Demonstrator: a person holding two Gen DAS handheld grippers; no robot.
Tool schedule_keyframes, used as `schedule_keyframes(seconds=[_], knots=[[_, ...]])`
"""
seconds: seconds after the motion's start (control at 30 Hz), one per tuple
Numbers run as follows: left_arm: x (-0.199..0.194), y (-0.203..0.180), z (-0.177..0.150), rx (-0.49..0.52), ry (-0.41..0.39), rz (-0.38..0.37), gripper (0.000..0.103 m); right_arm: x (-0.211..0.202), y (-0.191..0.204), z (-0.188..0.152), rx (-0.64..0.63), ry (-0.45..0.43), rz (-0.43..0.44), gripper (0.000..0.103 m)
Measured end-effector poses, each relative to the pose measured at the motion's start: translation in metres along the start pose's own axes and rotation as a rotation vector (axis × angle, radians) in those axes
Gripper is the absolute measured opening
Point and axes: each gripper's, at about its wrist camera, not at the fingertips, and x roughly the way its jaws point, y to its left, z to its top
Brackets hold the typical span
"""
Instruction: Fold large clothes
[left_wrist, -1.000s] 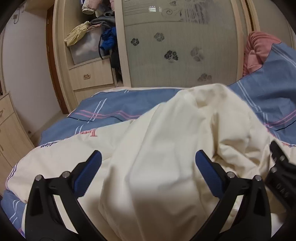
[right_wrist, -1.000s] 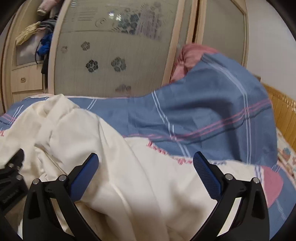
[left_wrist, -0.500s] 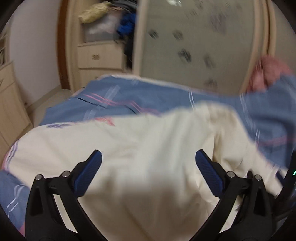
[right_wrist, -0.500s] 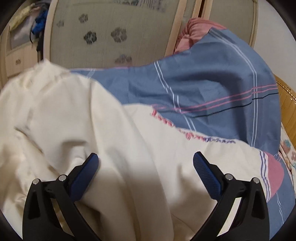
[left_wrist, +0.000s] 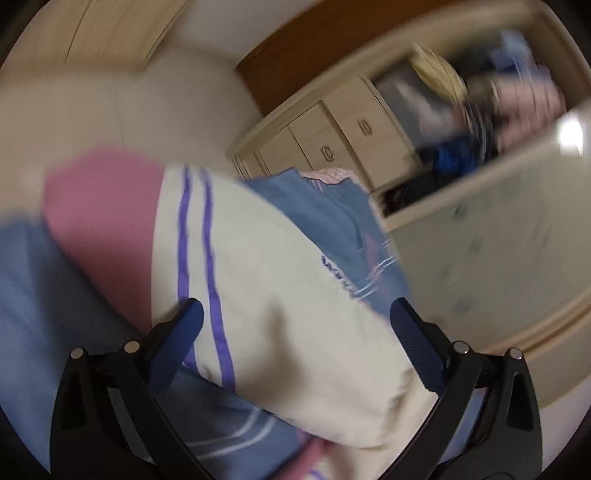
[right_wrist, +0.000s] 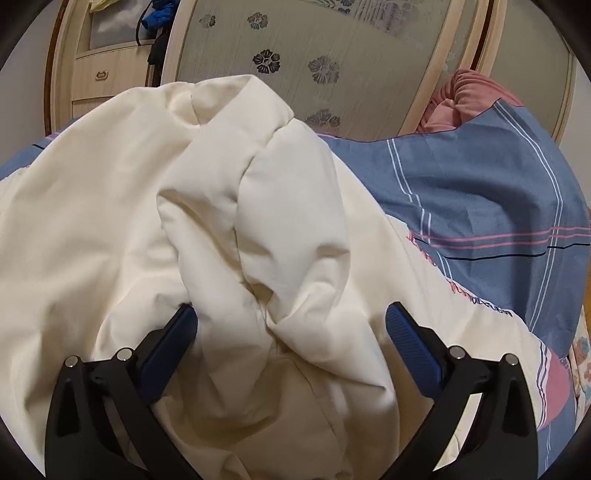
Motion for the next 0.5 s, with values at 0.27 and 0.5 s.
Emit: schedule_keyframes(seconds=[0.27, 0.5], knots=[[-0.023, 0.014, -0.024, -0.171, -0.047, 0.019, 0.101, 0.001, -0.004, -0.001, 0.001, 0.003, 0.003, 0.102], [-0.010, 0.040, 0.005, -0.160, -0.110, 0.041, 0.101, 0.000, -0.003, -0.002, 0.001, 0.003, 0.001, 0.102]])
